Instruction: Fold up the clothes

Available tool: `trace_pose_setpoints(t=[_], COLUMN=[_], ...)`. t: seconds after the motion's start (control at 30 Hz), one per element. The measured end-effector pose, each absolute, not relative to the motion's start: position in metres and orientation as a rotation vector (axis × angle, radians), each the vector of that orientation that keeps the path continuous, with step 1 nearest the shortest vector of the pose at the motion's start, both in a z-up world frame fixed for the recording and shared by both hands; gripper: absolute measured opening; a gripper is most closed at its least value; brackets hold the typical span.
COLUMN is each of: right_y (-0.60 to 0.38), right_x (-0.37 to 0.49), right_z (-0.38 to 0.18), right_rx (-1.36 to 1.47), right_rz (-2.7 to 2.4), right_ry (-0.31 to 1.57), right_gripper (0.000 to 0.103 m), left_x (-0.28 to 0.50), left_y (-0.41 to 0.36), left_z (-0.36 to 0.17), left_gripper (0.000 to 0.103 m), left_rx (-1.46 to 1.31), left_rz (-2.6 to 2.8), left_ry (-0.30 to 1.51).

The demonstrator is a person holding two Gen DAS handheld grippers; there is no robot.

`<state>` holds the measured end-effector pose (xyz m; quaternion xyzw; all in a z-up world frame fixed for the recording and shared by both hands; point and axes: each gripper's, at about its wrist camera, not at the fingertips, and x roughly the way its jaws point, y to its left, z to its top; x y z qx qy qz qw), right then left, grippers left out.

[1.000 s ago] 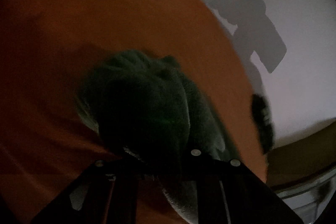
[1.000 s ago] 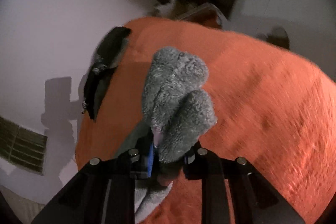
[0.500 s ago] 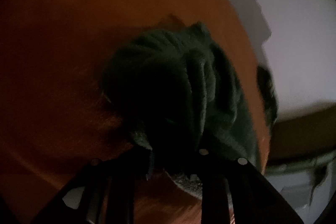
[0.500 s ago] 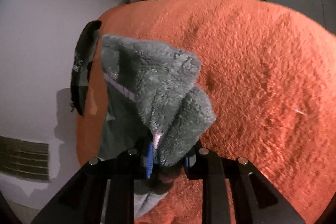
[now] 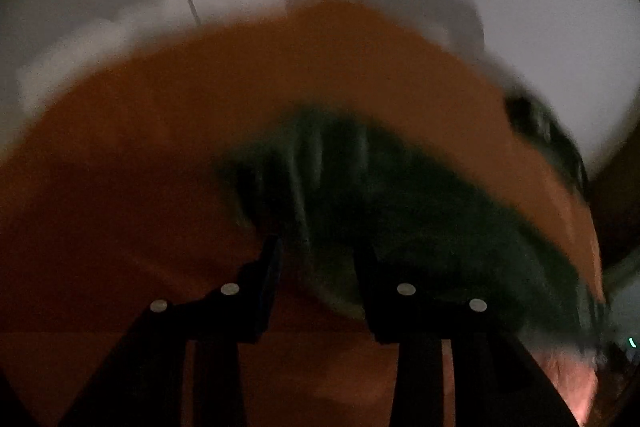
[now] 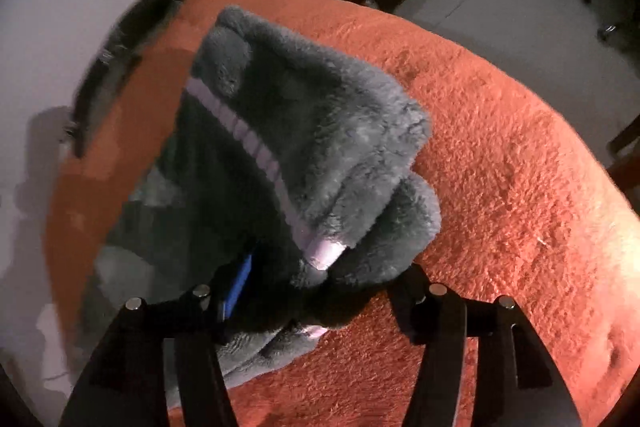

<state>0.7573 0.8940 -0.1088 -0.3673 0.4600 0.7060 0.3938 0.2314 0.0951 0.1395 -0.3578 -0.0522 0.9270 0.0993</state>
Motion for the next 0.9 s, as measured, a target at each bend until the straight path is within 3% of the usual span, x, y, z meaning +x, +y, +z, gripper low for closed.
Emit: trace_pose_setpoints(t=[0.07, 0.13, 0.23, 0.43, 0.63, 0.77, 0.9], right_y=[0.893, 0.892, 0.891, 0.888, 0.879, 0.85, 0.803], right_x=[0.753, 0.75, 0.754, 0.762, 0.766, 0.742, 0.714], right_z=[-0.108, -0.109, -0.109, -0.106, -0.099, -0.075, -0.043], right_rx=[-0.937, -0.957, -0.945, -0.927, -0.867, -0.975, -0.995], right_rz=[1.769, 1.762, 1.773, 1.849, 1.87, 1.929, 2.048], right_ry=[1.147, 1.113, 1.109, 1.072, 0.991, 0.552, 0.174], right_gripper=[0.058, 0.058, 0.058, 0.058, 0.033, 0.024, 0.023], left_x=[0.237, 0.232, 0.223, 0.225, 0.23, 0.245, 0.247], left_y=[0.107, 0.13, 0.172, 0.232, 0.274, 0.27, 0.259], left_z=[0.164, 0.174, 0.178, 0.12, 0.019, 0.002, 0.011], left_gripper=[0.06, 0.065, 0.066, 0.07, 0.07, 0.07, 0.07], left_rx=[-0.935, -0.898, -0.899, -0.981, -1.269, -1.229, -1.233], left_rz=[2.784, 2.702, 2.532, 2.378, 2.243, 2.273, 2.272], left_ry=[-0.093, -0.068, -0.029, 0.033, 0.286, 0.306, 0.287])
